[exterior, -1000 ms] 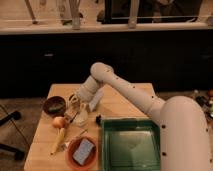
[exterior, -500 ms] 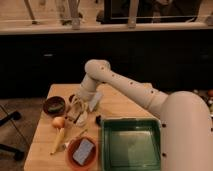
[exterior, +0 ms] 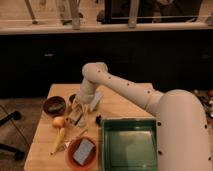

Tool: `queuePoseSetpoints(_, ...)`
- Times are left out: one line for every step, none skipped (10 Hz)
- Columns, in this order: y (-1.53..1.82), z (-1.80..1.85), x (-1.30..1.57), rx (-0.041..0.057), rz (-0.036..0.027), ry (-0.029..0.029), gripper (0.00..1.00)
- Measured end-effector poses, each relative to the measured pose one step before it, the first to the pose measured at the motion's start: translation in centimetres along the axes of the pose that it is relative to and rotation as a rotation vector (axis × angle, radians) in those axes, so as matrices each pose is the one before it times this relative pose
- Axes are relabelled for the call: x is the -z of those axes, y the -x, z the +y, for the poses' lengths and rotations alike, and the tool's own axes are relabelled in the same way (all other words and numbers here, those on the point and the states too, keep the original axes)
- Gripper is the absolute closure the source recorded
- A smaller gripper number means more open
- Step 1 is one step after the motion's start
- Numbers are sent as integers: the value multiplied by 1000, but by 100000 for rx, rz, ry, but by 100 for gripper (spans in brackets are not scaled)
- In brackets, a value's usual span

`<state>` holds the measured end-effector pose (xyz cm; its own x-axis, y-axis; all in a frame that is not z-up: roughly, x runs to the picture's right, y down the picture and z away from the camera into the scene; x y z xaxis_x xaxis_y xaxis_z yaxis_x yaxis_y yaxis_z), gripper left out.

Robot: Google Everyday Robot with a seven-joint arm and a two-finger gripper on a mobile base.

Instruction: Place eraser in paper cup

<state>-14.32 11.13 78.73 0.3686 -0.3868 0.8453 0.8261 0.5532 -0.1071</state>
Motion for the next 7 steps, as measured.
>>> queuePoseSetpoints(-122, -12, -99, -1025, 687, -397, 90)
queuePoseSetpoints(-68, -58, -81, -716, 696, -458, 82)
queuePoseSetpoints(-97, 22, 106, -941, 1054, -746, 69)
queuePoseSetpoints(-17, -8, 126, -592, 563, -464, 61)
queuePoseSetpoints(31, 20, 215, -744, 686, -508, 48)
queuePoseSetpoints(33, 20, 185, -360, 338, -302, 41)
queuePoseSetpoints(108, -50, 299, -329, 370, -467, 30)
